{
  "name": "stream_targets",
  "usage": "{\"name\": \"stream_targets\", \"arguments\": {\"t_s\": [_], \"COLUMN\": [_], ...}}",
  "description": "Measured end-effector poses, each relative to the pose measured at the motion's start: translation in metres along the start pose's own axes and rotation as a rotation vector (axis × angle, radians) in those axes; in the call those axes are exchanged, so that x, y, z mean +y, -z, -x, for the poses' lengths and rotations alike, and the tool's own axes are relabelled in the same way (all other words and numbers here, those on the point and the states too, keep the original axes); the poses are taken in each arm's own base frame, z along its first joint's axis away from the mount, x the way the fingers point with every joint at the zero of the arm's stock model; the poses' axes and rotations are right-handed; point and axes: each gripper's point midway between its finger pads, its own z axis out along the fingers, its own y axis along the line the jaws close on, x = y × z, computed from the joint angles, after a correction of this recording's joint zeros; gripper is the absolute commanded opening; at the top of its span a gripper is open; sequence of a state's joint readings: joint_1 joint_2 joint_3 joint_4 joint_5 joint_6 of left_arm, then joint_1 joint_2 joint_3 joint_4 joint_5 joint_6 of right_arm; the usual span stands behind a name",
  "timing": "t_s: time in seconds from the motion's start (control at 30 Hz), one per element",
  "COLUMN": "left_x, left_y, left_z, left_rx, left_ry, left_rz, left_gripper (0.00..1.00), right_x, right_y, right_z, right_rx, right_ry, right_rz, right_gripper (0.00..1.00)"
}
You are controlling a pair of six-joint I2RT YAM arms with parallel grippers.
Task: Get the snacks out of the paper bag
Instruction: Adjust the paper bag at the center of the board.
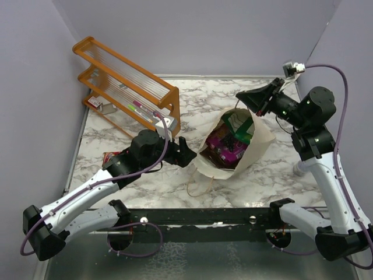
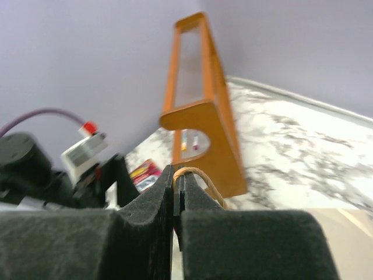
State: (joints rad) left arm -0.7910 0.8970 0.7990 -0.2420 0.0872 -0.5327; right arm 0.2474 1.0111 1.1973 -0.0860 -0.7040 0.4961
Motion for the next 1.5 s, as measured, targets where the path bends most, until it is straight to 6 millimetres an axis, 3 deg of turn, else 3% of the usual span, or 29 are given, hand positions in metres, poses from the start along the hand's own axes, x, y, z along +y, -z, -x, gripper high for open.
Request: {"name": "stream_targets", "arguments": {"t_s": [0.1,0.27,0.37,0.4,0.5,0.6,0.77,1.1,1.27,1.4,1.5], "left_x": [-0.007,-0.004,-0.008,-0.010,-0.017,-0.019,-0.015,-0.012,-0.014,-0.014,-0.015], "left_y": [-0.004,-0.003,0.001,0.003,0.010,0.015,0.015,0.003,0.001,0.001,0.003], "left_z": [-0.002,0.010,0.027,0.035,0.053,0.066,0.067,0.070,0.073,0.074,0.075], "left_rx": [-0.002,-0.047,-0.087,-0.102,-0.139,-0.165,-0.153,-0.103,-0.103,-0.105,-0.110], "left_ry": [-0.019,-0.035,-0.053,-0.061,-0.082,-0.103,-0.132,-0.186,-0.193,-0.192,-0.191], "left_rz": [-0.008,0.027,0.037,0.036,0.040,0.052,0.079,0.109,0.109,0.108,0.106], "left_gripper": [0.85,0.86,0.86,0.86,0.87,0.87,0.87,0.87,0.87,0.87,0.87], "right_x": [-0.020,-0.071,-0.114,-0.114,-0.148,-0.187,-0.241,-0.279,-0.282,-0.272,-0.255], "right_y": [0.003,0.007,0.005,0.005,0.002,0.029,0.081,0.129,0.112,0.091,0.062], "right_z": [0.016,0.047,0.063,0.063,0.073,0.088,0.104,0.147,0.154,0.145,0.126], "right_rx": [-0.037,-0.067,-0.056,-0.056,-0.036,-0.033,-0.029,-0.042,-0.028,0.001,0.042], "right_ry": [0.022,0.086,0.176,0.176,0.234,0.248,0.229,0.246,0.274,0.266,0.253], "right_rz": [-0.150,-0.443,-0.622,-0.622,-0.707,-0.773,-0.824,-0.689,-0.473,-0.299,-0.179], "right_gripper": [0.01,0.01,0.01,0.01,0.01,0.01,0.01,0.01,0.01,0.01,0.01]}}
